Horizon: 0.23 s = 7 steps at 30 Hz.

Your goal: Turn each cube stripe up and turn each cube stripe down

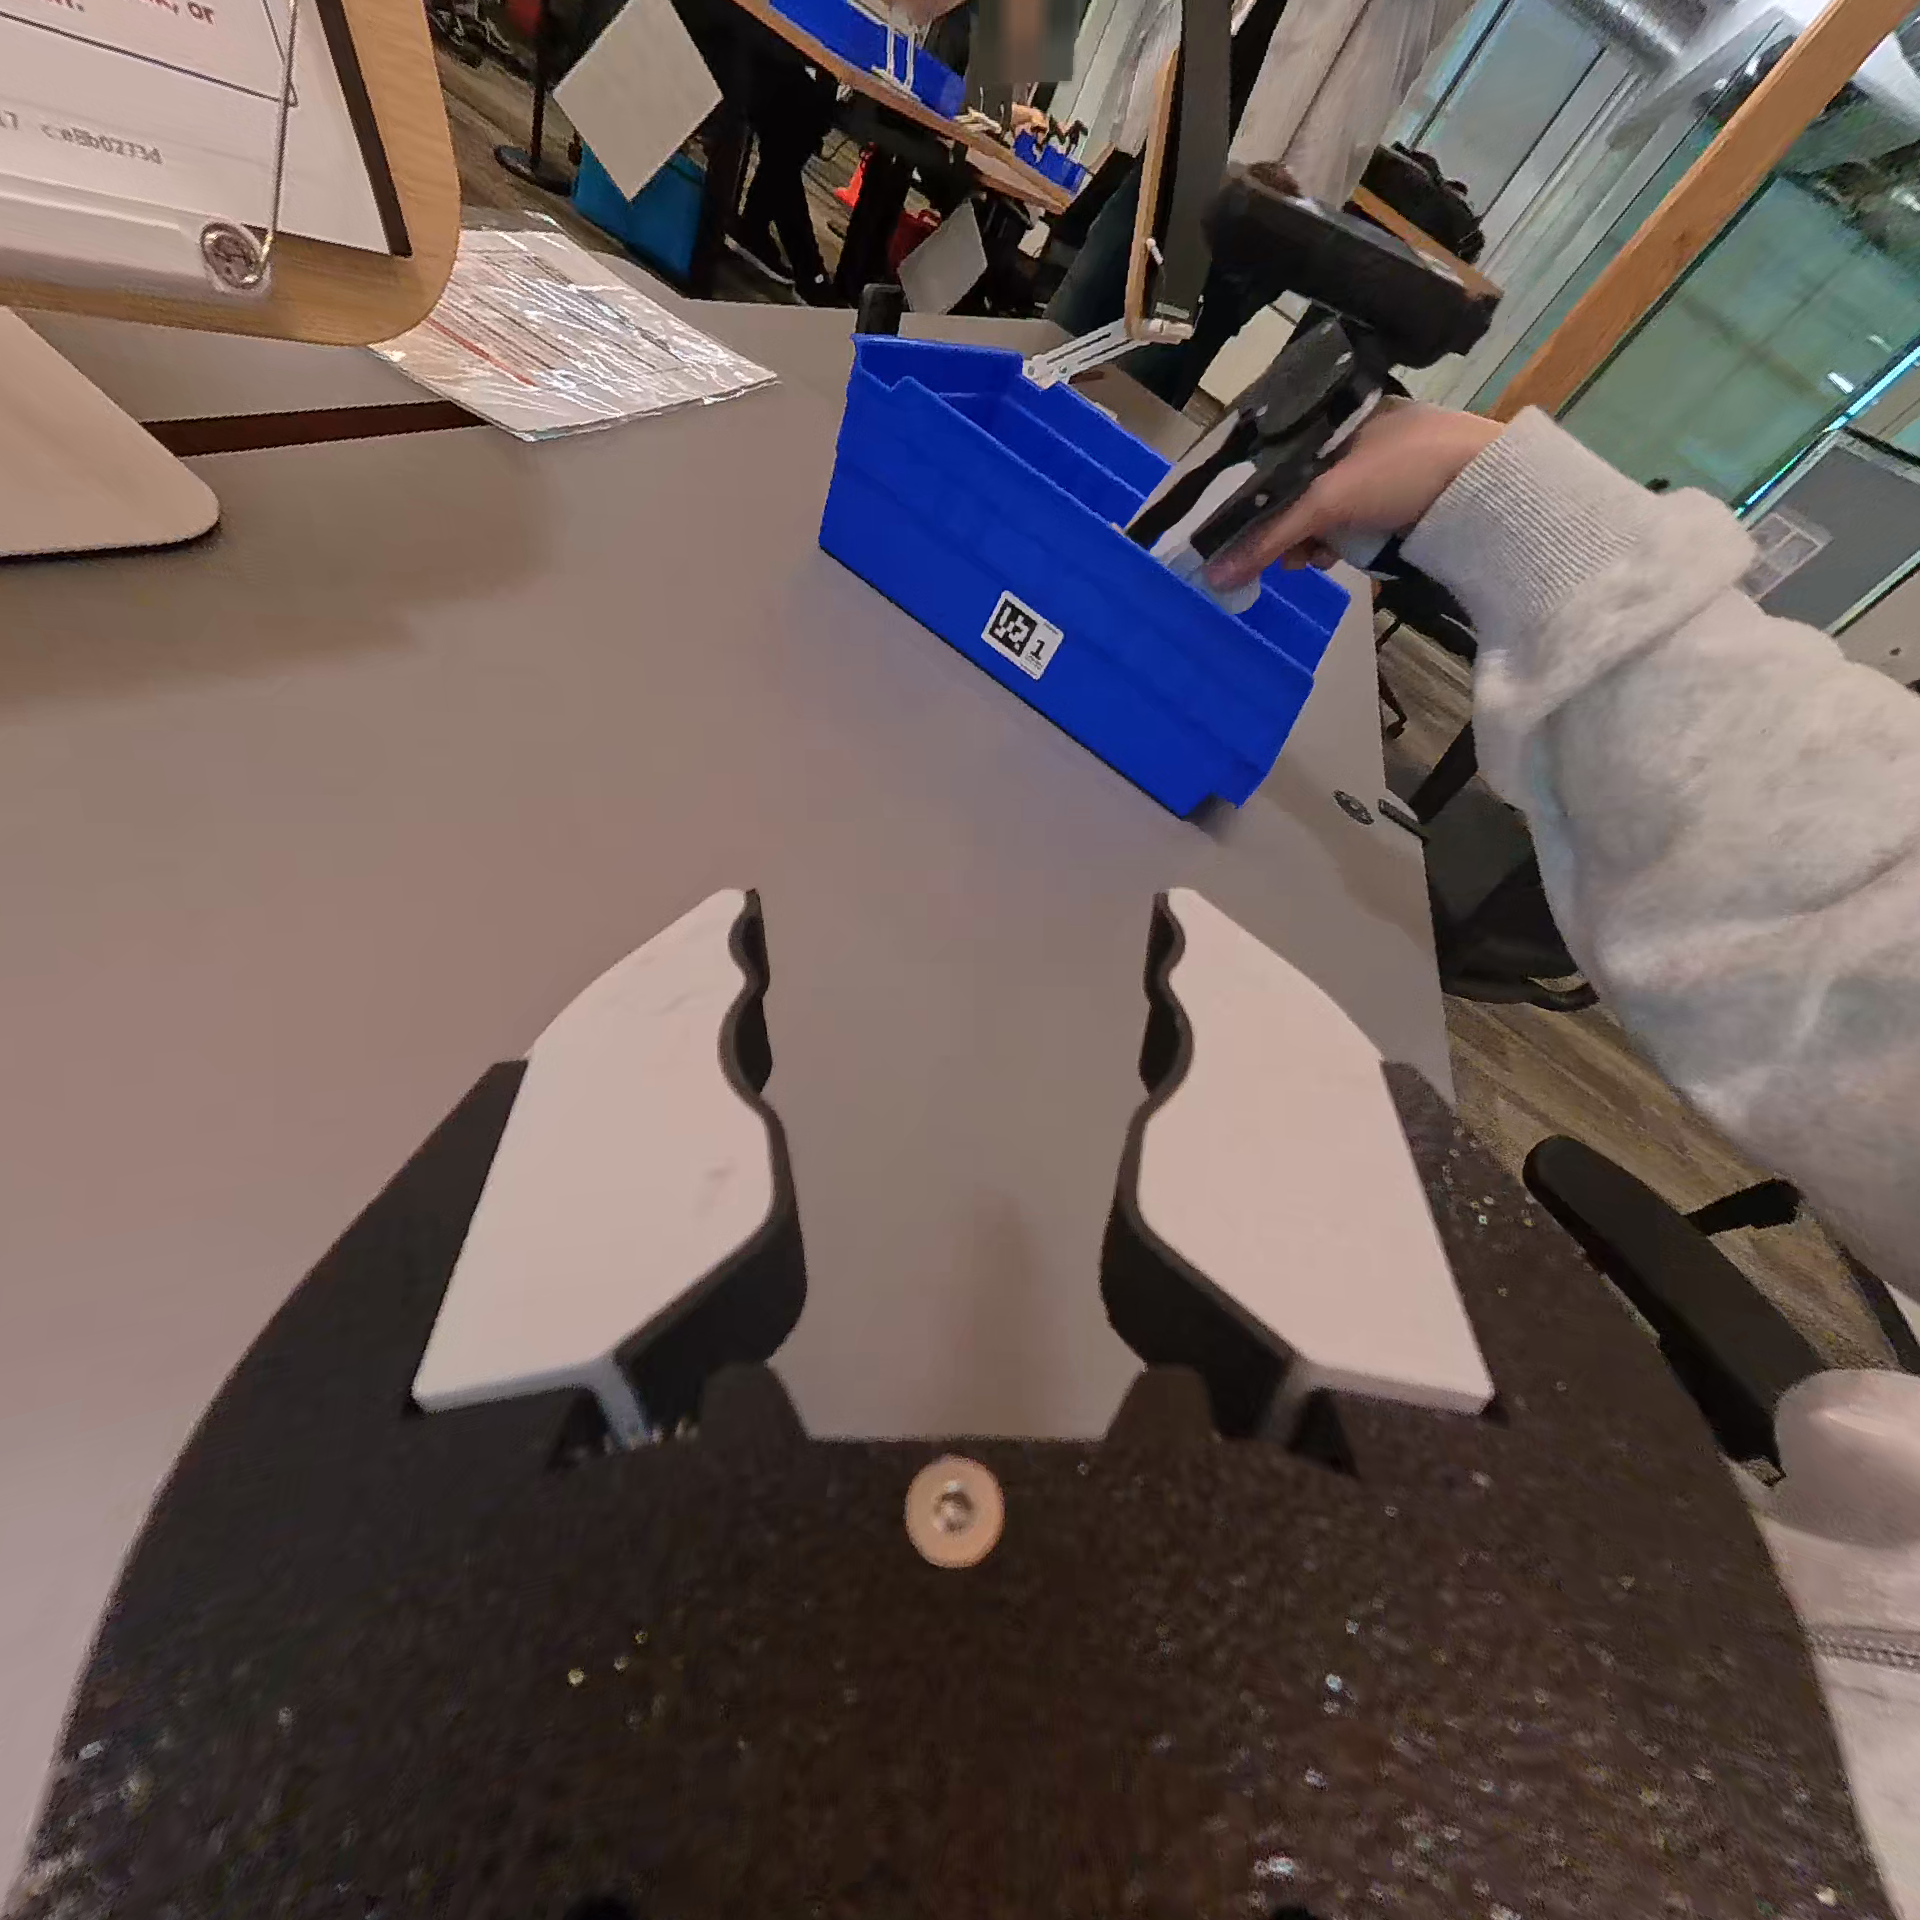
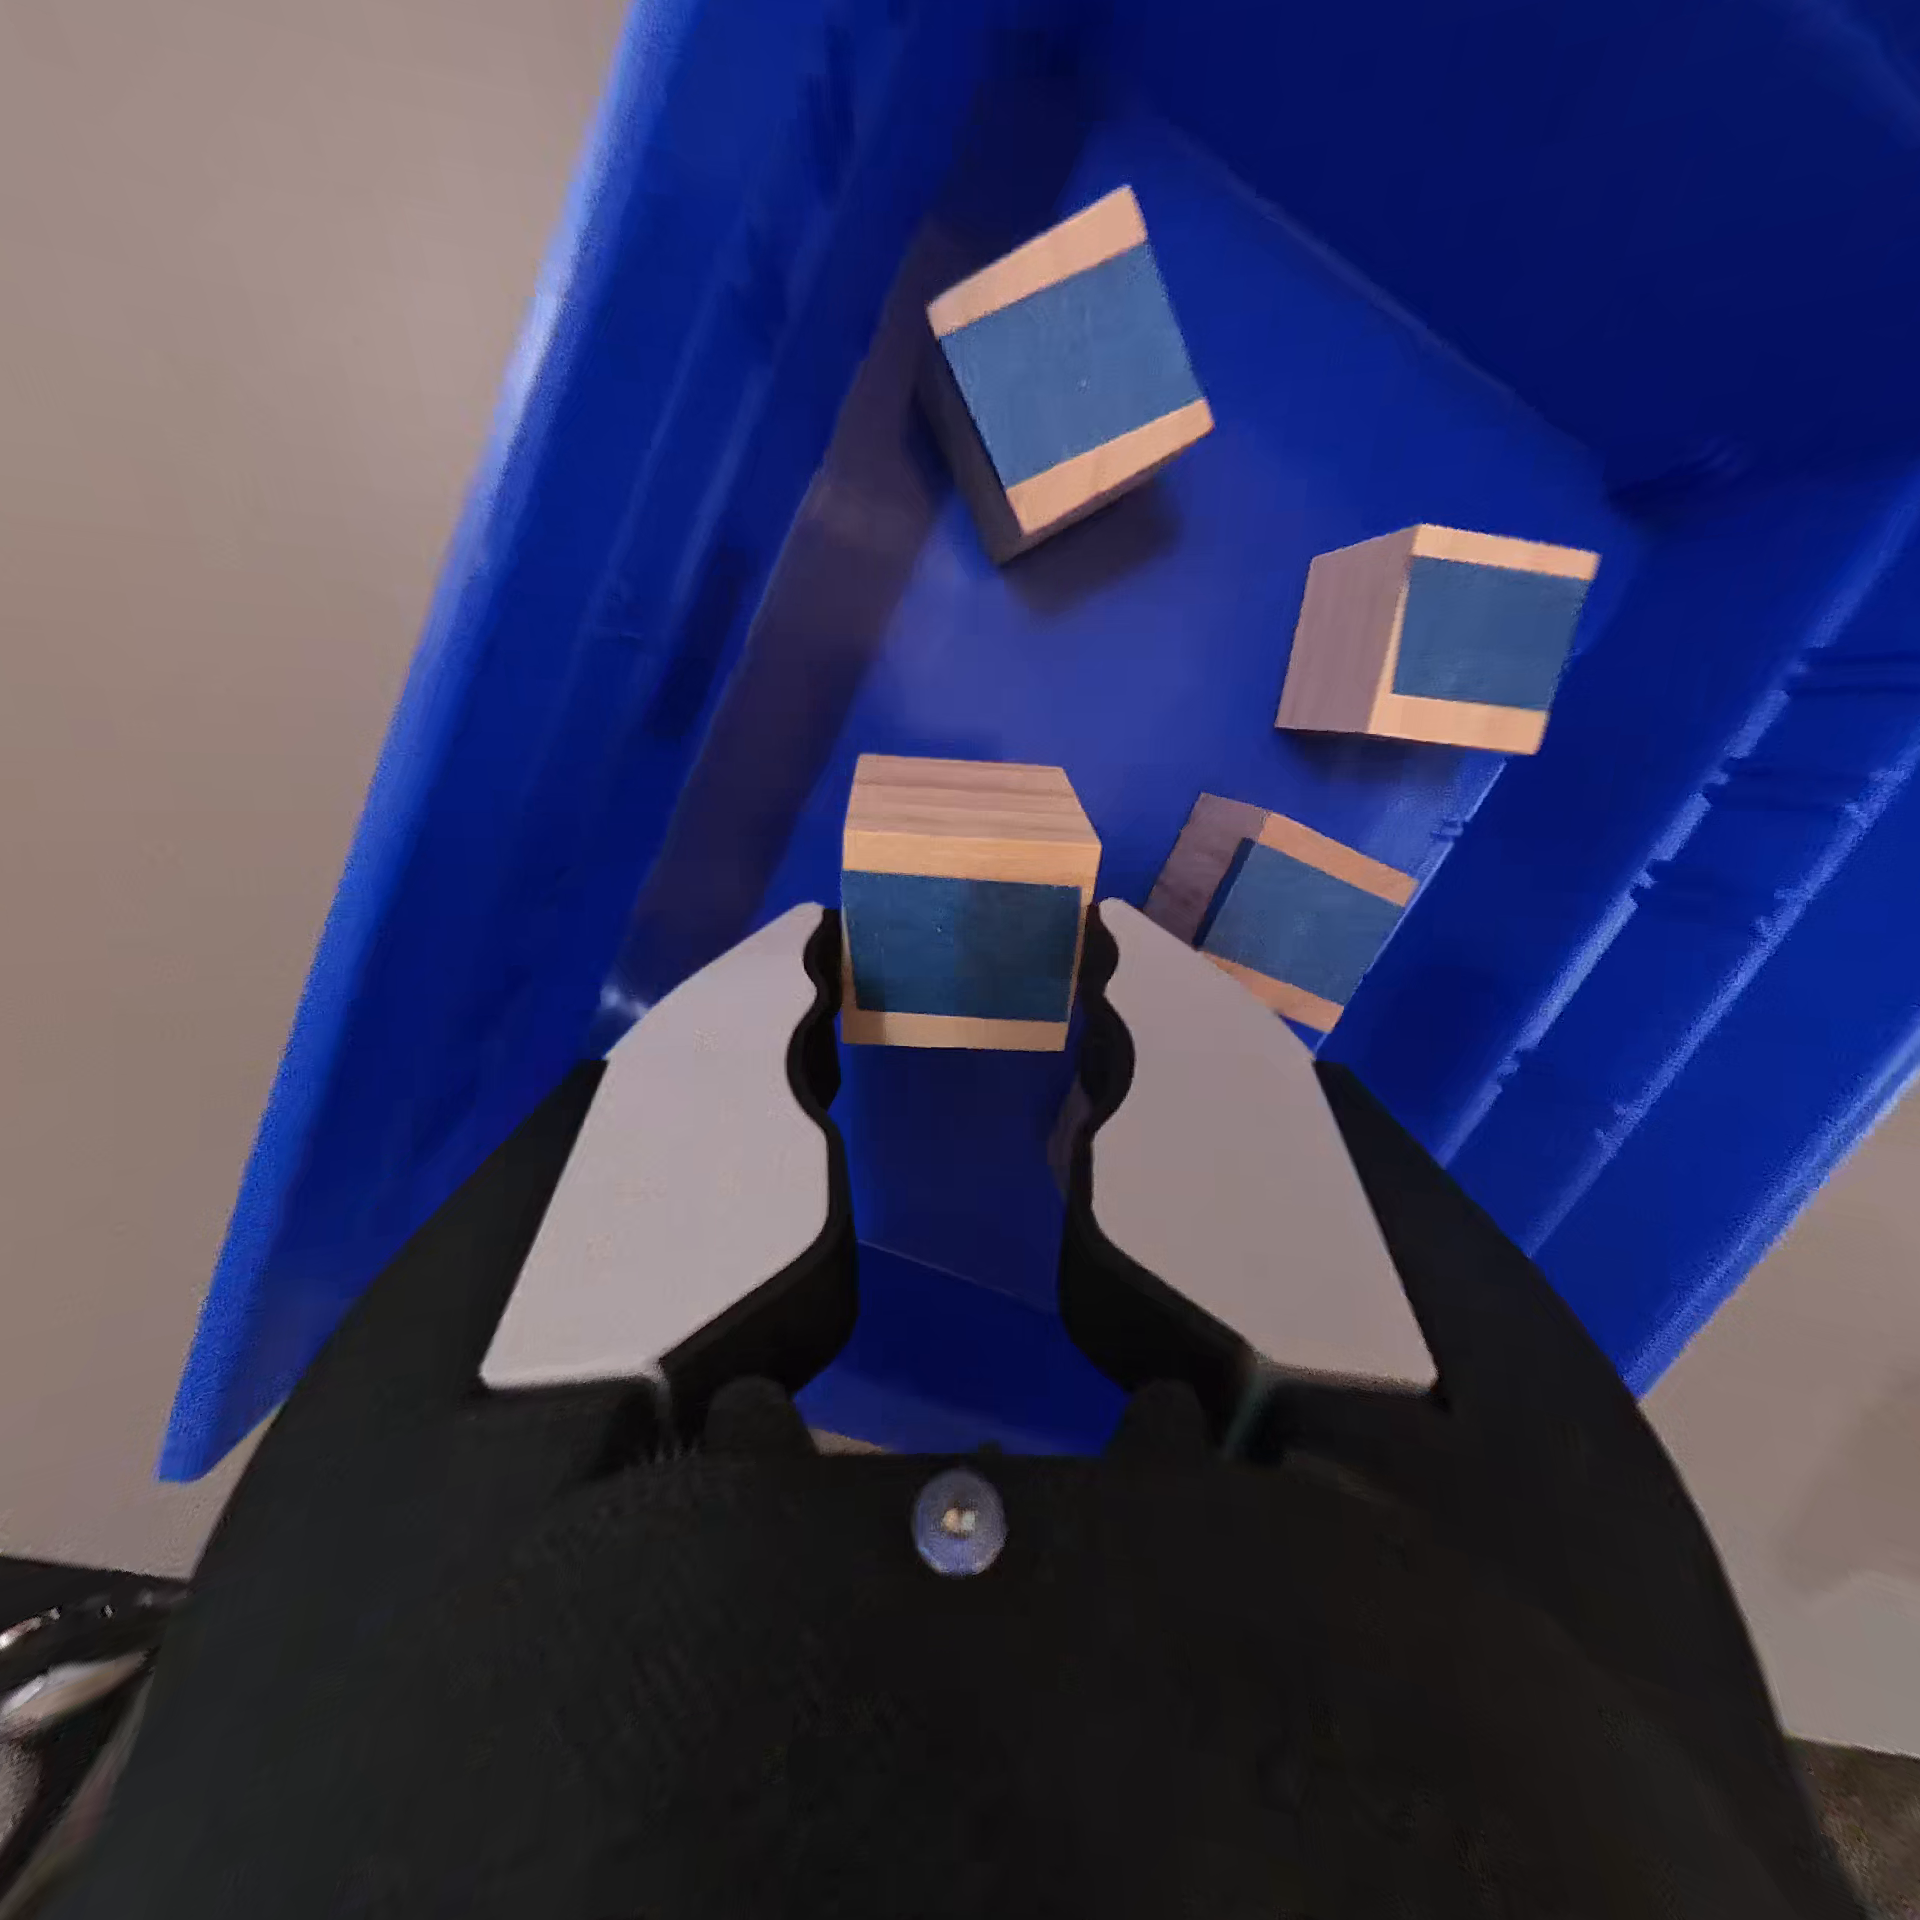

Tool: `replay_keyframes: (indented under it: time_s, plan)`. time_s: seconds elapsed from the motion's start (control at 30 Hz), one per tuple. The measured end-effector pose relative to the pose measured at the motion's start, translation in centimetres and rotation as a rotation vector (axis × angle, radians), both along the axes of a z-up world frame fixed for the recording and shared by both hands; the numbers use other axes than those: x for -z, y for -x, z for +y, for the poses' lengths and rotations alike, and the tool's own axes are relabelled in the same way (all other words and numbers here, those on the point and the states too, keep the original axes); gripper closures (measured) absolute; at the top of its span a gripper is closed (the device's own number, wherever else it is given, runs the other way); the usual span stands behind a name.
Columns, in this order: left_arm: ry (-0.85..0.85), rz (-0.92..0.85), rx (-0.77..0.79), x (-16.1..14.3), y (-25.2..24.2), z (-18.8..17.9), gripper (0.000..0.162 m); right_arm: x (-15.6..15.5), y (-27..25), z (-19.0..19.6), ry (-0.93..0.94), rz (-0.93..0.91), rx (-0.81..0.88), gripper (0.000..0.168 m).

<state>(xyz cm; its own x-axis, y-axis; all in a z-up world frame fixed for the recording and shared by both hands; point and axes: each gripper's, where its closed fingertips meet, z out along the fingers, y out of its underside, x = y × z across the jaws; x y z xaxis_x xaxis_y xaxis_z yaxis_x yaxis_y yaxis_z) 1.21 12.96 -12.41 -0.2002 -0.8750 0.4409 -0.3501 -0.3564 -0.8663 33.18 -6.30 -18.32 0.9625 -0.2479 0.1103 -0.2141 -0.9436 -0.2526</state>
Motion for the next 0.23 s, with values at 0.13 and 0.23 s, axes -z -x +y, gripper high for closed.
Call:
replay_keyframes:
  time_s: [0.13,0.23]
  plan:
    - [0.021,-0.01,0.0,-0.2,0.0,0.1,0.093,1.5,-0.6,0.2,0.073,0.05,0.005,0.123]
    - [0.027,-0.016,-0.004,-0.2,0.0,0.3,0.094,2.0,-0.8,0.2,0.086,0.092,0.039,0.123]
